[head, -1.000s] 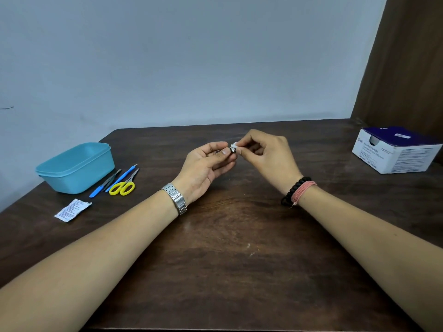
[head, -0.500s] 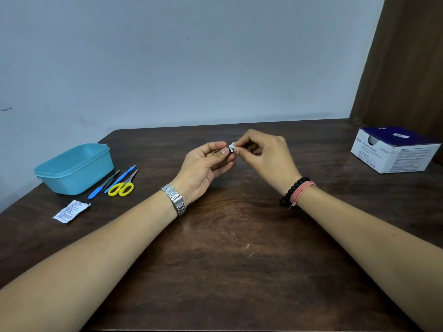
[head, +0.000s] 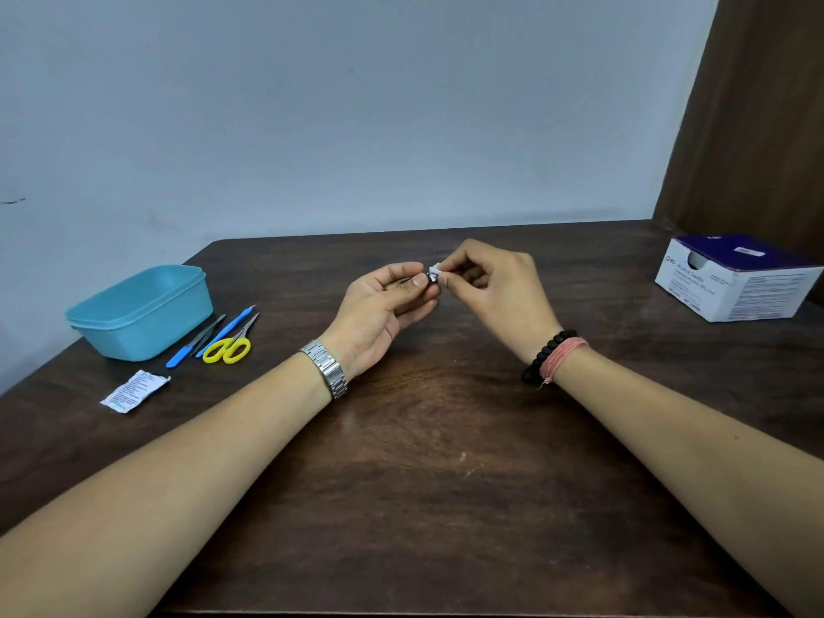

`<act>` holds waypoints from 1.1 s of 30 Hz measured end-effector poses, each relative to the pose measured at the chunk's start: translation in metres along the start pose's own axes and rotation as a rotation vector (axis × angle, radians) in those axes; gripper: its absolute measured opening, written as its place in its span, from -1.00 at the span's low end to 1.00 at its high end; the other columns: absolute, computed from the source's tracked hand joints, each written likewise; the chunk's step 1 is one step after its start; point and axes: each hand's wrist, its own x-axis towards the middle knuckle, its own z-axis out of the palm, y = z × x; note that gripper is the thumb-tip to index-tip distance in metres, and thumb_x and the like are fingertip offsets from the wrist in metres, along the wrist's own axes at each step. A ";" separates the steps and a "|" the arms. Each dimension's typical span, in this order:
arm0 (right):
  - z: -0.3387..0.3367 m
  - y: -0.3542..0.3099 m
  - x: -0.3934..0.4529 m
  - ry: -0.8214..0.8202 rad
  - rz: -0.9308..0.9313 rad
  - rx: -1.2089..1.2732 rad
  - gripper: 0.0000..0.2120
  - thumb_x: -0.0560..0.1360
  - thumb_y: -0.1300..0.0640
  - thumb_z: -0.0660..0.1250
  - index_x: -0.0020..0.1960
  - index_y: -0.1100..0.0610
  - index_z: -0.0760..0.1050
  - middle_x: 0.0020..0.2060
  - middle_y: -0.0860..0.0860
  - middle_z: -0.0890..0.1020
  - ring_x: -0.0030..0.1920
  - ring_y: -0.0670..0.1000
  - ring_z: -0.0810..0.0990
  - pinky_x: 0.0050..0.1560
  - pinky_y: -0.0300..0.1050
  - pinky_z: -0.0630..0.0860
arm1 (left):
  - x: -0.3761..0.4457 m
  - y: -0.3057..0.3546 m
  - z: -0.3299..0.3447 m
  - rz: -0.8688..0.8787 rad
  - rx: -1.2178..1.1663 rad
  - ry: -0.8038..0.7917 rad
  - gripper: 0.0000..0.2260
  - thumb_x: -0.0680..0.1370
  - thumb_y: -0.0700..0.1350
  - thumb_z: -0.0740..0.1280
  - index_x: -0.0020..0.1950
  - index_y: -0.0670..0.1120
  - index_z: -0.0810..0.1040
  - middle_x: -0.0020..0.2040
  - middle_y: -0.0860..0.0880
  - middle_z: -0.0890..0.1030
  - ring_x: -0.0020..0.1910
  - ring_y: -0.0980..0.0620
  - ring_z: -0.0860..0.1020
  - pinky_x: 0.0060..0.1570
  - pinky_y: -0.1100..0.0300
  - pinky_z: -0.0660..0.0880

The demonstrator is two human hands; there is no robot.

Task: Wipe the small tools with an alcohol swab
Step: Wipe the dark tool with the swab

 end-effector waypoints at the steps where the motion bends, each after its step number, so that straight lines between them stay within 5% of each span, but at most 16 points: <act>1: -0.001 0.003 0.001 0.009 0.022 0.000 -0.98 0.47 0.20 0.45 -0.12 0.14 0.62 -0.25 -0.09 0.68 -0.23 -0.11 0.64 -0.19 -0.28 0.55 | 0.000 0.000 0.000 -0.002 -0.004 -0.001 -0.88 0.54 -0.36 0.32 0.01 -0.19 0.58 -0.16 -0.12 0.70 -0.18 0.01 0.68 -0.04 0.10 0.64; 5: -0.007 0.015 0.004 0.036 0.110 -0.027 -0.97 0.46 0.20 0.46 -0.15 0.15 0.63 -0.28 -0.17 0.66 -0.23 -0.16 0.62 -0.19 -0.42 0.47 | -0.001 0.001 0.002 -0.012 -0.009 -0.003 -0.88 0.55 -0.38 0.31 0.01 -0.20 0.57 -0.20 -0.11 0.69 -0.19 0.01 0.68 -0.05 0.10 0.64; 13: 0.000 -0.004 -0.001 -0.030 -0.068 -0.030 -0.97 0.47 0.19 0.45 -0.10 0.14 0.63 -0.24 -0.04 0.69 -0.22 -0.07 0.64 -0.18 -0.17 0.57 | -0.001 0.001 0.001 0.001 -0.003 0.005 -0.88 0.54 -0.36 0.31 0.00 -0.19 0.56 -0.19 -0.13 0.70 -0.20 0.02 0.68 -0.07 0.12 0.65; 21: -0.008 0.016 0.002 0.034 0.122 -0.020 -0.97 0.46 0.19 0.45 -0.14 0.15 0.62 -0.27 -0.15 0.67 -0.24 -0.09 0.62 -0.18 -0.29 0.53 | -0.001 -0.001 0.002 -0.010 0.008 -0.007 -0.88 0.54 -0.38 0.31 0.00 -0.20 0.56 -0.22 -0.11 0.69 -0.20 0.01 0.68 -0.08 0.11 0.64; 28: 0.000 -0.001 -0.002 -0.056 -0.057 -0.022 -0.96 0.47 0.22 0.44 -0.08 0.15 0.61 -0.23 -0.04 0.67 -0.21 -0.09 0.62 -0.17 -0.24 0.55 | 0.000 -0.001 -0.002 -0.003 0.022 -0.003 -0.88 0.54 -0.36 0.32 0.00 -0.17 0.56 -0.19 -0.12 0.70 -0.19 0.02 0.68 -0.05 0.11 0.64; 33: -0.007 0.014 0.003 0.020 0.076 -0.034 -0.97 0.46 0.20 0.45 -0.13 0.14 0.61 -0.29 -0.13 0.65 -0.24 -0.11 0.62 -0.20 -0.31 0.52 | 0.001 -0.001 -0.001 -0.016 0.021 -0.007 -0.88 0.54 -0.37 0.33 0.00 -0.18 0.56 -0.20 -0.11 0.69 -0.18 0.00 0.69 -0.02 0.08 0.64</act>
